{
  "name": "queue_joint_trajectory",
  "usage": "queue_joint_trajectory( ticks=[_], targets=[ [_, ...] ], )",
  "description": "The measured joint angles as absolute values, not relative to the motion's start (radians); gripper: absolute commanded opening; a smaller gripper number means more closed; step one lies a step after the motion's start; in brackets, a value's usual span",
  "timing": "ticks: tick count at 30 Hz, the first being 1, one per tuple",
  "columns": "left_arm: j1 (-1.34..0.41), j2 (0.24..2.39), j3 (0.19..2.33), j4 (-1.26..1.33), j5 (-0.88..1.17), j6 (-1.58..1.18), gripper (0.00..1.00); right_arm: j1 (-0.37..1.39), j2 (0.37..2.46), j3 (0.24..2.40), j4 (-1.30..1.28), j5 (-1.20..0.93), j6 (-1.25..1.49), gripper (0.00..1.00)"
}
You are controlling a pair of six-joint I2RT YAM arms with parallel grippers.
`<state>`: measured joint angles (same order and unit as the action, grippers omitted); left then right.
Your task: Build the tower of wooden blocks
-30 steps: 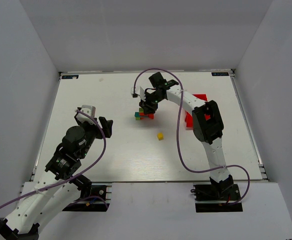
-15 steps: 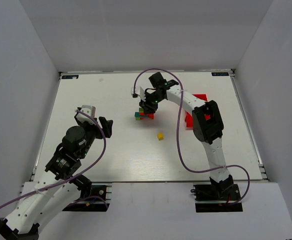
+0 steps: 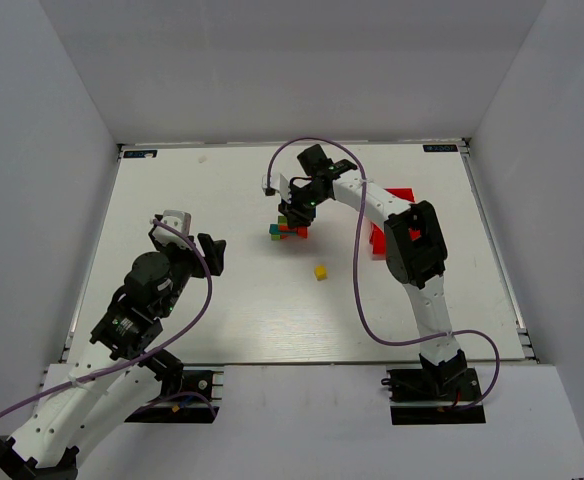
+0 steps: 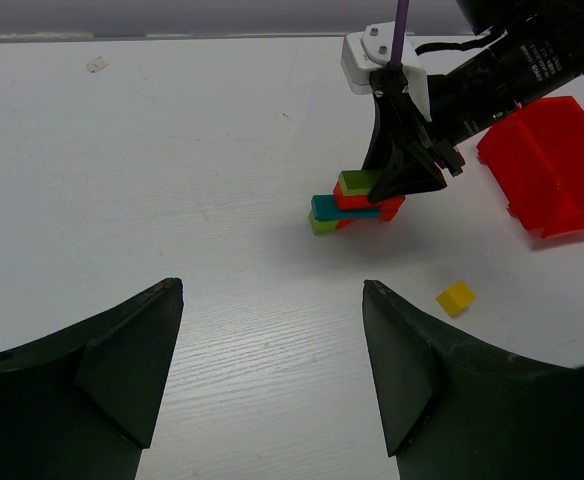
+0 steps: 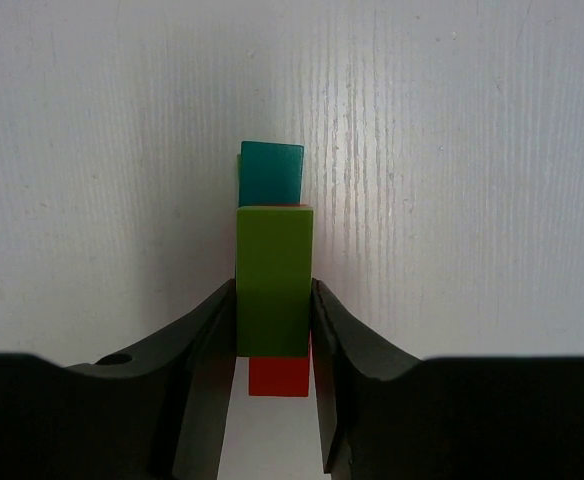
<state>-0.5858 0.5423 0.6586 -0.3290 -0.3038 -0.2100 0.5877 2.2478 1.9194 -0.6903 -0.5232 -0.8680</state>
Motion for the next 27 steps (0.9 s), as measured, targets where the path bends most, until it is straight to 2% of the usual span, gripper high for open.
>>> queue_joint_trajectory(
  ticks=[2, 6, 11, 18, 19, 27],
  targets=[
    [-0.586, 0.542, 0.659, -0.329, -0.303, -0.21, 0.82, 0.588, 2.248, 1.919, -0.691, -0.523, -0.868, 0.44],
    [-0.586, 0.542, 0.659, -0.329, -0.303, -0.21, 0.82, 0.59, 2.248, 1.919, -0.699, -0.523, -0.868, 0.58],
    [-0.586, 0.542, 0.659, -0.329, -0.303, -0.21, 0.82, 0.59, 2.248, 1.919, -0.702, -0.523, -0.87, 0.64],
    [-0.586, 0.542, 0.659, -0.329, -0.303, -0.21, 0.82, 0.59, 2.248, 1.919, -0.701, -0.523, -0.869, 0.77],
    [-0.586, 0.542, 0.659, -0.329, -0.303, -0.21, 0.82, 0.59, 2.248, 1.919, -0.701, -0.523, -0.868, 0.9],
    [-0.586, 0.542, 0.659, -0.329, -0.303, -0.21, 0.82, 0.588, 2.248, 1.919, -0.701, -0.505, -0.866, 0.9]
  ],
)
